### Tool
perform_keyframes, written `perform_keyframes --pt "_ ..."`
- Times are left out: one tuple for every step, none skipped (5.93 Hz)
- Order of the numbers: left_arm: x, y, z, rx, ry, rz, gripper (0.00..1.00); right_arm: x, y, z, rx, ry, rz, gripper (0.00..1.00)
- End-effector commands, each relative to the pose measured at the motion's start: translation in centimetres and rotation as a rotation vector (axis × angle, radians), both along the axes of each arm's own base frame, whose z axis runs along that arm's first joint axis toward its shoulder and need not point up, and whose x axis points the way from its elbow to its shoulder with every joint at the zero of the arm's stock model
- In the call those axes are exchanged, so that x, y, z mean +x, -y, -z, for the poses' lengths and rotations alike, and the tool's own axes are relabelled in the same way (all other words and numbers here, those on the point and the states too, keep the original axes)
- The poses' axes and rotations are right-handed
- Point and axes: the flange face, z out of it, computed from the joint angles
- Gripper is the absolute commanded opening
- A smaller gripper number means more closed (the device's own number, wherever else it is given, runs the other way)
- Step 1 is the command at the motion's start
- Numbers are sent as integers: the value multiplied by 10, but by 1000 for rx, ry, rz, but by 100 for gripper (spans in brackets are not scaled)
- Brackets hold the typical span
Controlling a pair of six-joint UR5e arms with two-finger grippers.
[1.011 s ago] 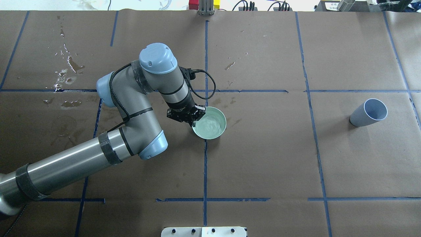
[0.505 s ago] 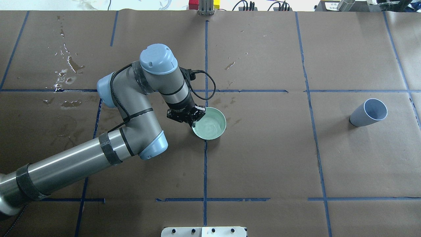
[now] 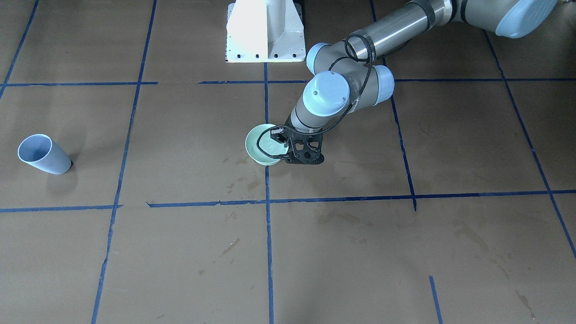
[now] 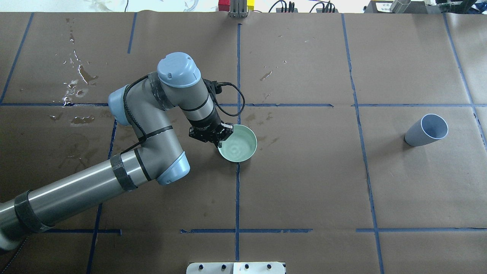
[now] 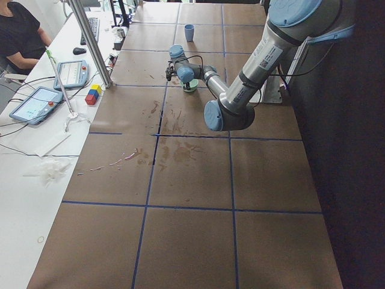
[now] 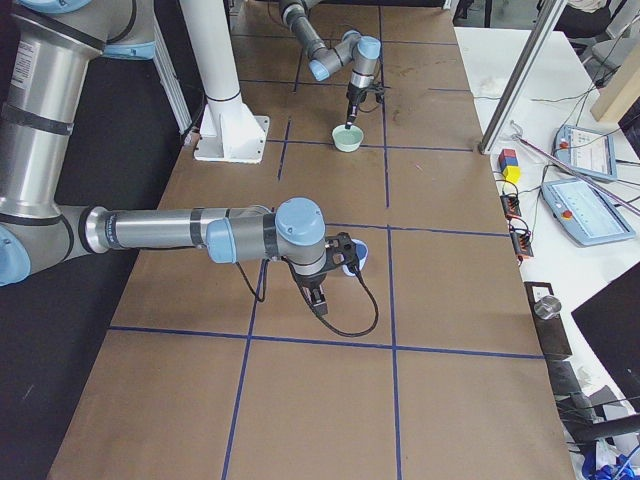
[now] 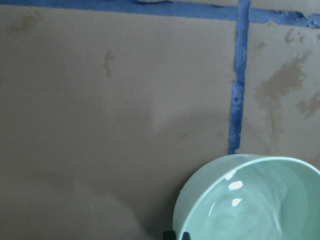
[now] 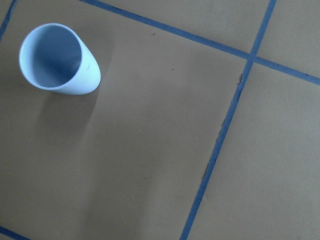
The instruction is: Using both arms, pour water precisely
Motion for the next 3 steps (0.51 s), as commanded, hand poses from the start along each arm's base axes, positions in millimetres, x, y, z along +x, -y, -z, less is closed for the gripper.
perform_keyframes --pt "-1 0 0 0 -3 2 83 -5 0 9 18 26 18 100" --pt "-10 0 14 16 -31 12 87 -6 0 9 5 40 9 100" --pt "-26 -4 34 4 -65 44 90 -12 2 14 -76 49 -64 100"
